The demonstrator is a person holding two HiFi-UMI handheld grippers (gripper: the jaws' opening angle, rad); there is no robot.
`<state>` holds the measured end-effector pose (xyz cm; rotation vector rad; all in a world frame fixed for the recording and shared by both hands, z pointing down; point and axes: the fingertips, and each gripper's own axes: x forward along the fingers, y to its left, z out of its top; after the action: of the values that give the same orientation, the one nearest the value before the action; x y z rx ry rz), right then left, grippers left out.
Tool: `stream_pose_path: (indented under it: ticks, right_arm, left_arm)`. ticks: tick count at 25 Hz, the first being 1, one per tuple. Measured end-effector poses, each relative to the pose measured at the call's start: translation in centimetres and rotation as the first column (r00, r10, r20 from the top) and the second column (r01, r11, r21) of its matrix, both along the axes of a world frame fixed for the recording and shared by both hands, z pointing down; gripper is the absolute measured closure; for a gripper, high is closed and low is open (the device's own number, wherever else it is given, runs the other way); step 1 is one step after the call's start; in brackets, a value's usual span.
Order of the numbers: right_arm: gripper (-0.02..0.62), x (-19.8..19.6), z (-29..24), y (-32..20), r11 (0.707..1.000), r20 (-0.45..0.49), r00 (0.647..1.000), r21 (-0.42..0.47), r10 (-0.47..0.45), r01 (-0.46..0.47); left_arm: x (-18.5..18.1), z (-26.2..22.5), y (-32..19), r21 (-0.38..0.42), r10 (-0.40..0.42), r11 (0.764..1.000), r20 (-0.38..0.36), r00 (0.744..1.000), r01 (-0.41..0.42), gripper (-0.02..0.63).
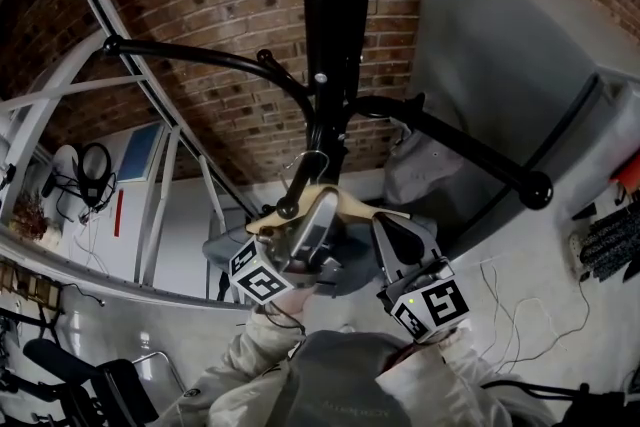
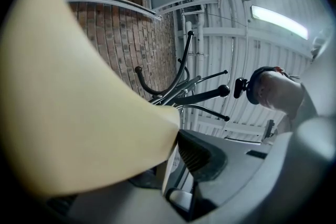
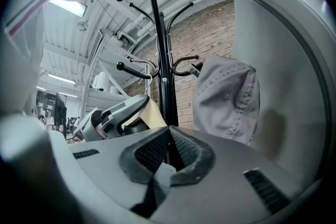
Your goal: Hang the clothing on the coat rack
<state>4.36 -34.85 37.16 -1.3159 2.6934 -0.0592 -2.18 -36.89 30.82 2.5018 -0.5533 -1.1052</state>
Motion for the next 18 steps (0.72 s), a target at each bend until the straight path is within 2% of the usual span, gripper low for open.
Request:
stream_pose_path:
  ticks: [7,18]
  right_arm:
    - [0.571,0.6,0.1,0.2,1.000,0.011,1.000,-0.009,-0.015,0.015]
    - [0.571,2.2,0.2,1.3,0.999,0.018,0.999,-0.031,-0.030,0.031]
  left_arm:
    - [0.1,0.1,-0.3,0.003,-0.026,1.000,0.008,1.000,0.026,0.508]
    - [-0.1,0.6,-0.4,-0.034,-0.125,0.992,0.006,0.992,0.125,0.486]
